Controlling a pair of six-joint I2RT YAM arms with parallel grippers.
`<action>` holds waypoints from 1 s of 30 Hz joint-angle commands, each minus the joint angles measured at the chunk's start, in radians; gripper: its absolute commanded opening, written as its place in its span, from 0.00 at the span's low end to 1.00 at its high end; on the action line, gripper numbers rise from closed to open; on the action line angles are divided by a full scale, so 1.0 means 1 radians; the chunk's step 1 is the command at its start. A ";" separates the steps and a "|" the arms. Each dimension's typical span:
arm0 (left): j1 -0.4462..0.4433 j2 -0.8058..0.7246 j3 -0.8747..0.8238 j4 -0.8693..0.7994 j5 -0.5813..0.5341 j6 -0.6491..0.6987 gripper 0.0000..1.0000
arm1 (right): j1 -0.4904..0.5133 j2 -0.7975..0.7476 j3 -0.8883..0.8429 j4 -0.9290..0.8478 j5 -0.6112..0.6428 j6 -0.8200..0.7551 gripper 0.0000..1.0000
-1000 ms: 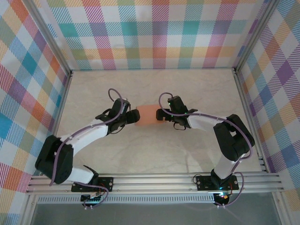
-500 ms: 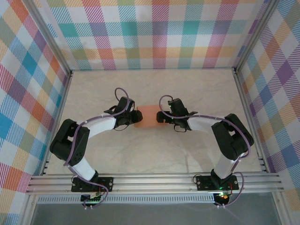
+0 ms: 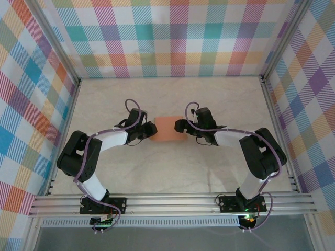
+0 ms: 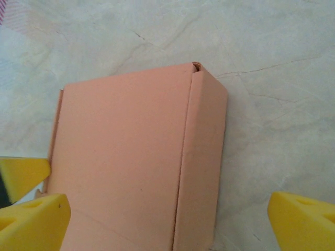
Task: Fold the paper box
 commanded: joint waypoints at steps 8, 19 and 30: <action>0.084 0.017 -0.077 0.071 0.142 -0.034 0.16 | -0.059 0.069 -0.028 0.210 -0.218 0.184 0.96; 0.141 0.036 -0.133 0.156 0.217 -0.057 0.14 | -0.067 0.133 -0.004 0.274 -0.311 0.253 0.95; 0.149 0.050 -0.131 0.148 0.215 -0.042 0.14 | -0.092 0.207 -0.020 0.546 -0.442 0.409 0.71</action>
